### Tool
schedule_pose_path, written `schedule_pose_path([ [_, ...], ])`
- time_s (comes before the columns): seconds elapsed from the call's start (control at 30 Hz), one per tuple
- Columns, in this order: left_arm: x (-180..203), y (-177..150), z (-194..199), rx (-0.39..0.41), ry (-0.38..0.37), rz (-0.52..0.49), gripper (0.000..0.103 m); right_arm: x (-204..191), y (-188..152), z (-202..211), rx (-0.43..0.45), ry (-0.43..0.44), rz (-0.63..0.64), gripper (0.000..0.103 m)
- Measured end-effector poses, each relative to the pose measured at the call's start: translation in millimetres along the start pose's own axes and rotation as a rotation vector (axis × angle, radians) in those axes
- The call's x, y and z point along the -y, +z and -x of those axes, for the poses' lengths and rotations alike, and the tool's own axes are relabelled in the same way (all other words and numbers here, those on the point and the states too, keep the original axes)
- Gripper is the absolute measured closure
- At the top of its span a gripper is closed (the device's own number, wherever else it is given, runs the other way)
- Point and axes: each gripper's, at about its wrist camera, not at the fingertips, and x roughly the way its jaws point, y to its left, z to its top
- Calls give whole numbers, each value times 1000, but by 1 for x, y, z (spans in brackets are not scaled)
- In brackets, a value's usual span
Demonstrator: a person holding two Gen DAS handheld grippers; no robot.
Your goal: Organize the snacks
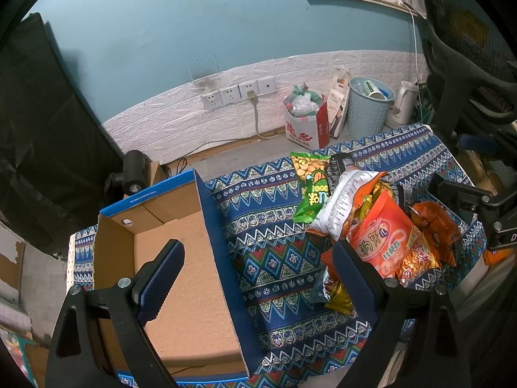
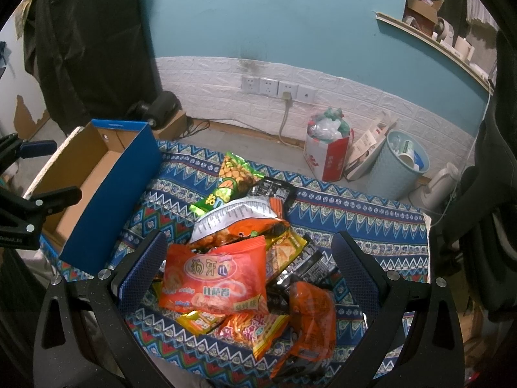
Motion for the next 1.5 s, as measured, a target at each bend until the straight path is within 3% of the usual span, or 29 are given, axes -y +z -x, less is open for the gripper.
schedule_pose_path([
  [1.1,7,-4,-5,-10,-7,-22,9,5,-4,-3,-27,-8,9,3],
  [1.5,23,5,-16,-42,-22,-51,9,24,-14,-8,-54,-30,-21,3],
])
